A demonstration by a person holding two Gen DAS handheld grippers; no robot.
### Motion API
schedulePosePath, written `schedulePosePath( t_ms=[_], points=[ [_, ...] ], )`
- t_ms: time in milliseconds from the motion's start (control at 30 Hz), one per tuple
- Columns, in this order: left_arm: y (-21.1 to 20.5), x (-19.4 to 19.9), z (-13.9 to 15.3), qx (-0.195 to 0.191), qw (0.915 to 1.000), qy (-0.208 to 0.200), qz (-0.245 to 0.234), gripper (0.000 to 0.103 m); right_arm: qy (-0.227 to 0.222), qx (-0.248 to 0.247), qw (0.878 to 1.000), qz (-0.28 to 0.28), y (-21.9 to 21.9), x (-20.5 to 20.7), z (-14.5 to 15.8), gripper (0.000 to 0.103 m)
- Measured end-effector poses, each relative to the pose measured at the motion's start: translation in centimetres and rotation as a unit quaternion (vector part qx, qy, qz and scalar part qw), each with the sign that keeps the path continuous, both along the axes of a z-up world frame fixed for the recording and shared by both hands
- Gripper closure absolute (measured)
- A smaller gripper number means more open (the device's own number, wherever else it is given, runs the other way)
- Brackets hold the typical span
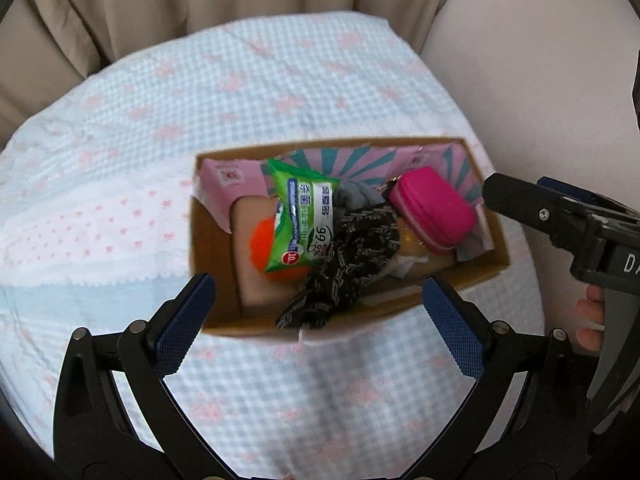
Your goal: Organize soft objects
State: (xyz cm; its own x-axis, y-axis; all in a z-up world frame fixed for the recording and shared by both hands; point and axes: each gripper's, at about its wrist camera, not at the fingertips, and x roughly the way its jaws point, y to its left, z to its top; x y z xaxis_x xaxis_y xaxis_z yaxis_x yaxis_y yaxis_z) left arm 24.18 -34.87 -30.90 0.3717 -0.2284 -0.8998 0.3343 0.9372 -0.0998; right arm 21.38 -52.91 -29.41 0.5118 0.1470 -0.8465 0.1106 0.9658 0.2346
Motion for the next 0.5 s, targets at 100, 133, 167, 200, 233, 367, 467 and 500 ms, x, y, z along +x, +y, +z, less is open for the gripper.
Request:
schedulePosePath(
  t_ms=[100, 133, 167, 200, 233, 367, 467, 500],
  points=[
    [1.6, -1.6, 3.6, -0.01, 0.9997, -0.022, 0.001, 0.0, -0.019, -0.011, 1.0, -0.005, 0.7, -1.5, 3.2, 0.0],
    [2.1, -1.9, 4.8, -0.013, 0.9995, -0.029, 0.003, 0.0, -0.027, -0.015, 1.0, -0.006, 1.0, -2.1, 4.4, 0.0],
    [2.8, -2.4, 6.0, -0.017, 0.9992, -0.036, 0.005, 0.0, -0.035, -0.018, 0.999, -0.007, 1.4, -2.8, 5.8, 0.0],
    [3.3, -2.7, 7.1, -0.022, 0.9989, -0.042, 0.006, 0.0, -0.043, -0.021, 0.999, -0.007, 1.9, -3.5, 7.1, 0.0],
    [4.2, -3.4, 8.7, -0.028, 0.9982, -0.053, 0.009, 0.0, -0.05, -0.026, 0.998, -0.008, 2.3, -4.1, 8.3, 0.0],
    [7.3, -5.8, 13.9, -0.043, 0.9947, -0.091, 0.021, 0.0, -0.088, -0.041, 0.995, -0.011, 4.5, -7.1, 13.6, 0.0],
    [10.1, -7.6, 17.7, -0.06, 0.9901, -0.121, 0.039, 0.0, -0.124, -0.053, 0.991, -0.013, 6.8, -9.5, 17.4, 0.0],
    [11.2, -8.3, 19.2, -0.068, 0.9874, -0.136, 0.045, 0.0, -0.135, -0.056, 0.989, -0.013, 7.7, -10.3, 18.6, 0.0]
  ],
)
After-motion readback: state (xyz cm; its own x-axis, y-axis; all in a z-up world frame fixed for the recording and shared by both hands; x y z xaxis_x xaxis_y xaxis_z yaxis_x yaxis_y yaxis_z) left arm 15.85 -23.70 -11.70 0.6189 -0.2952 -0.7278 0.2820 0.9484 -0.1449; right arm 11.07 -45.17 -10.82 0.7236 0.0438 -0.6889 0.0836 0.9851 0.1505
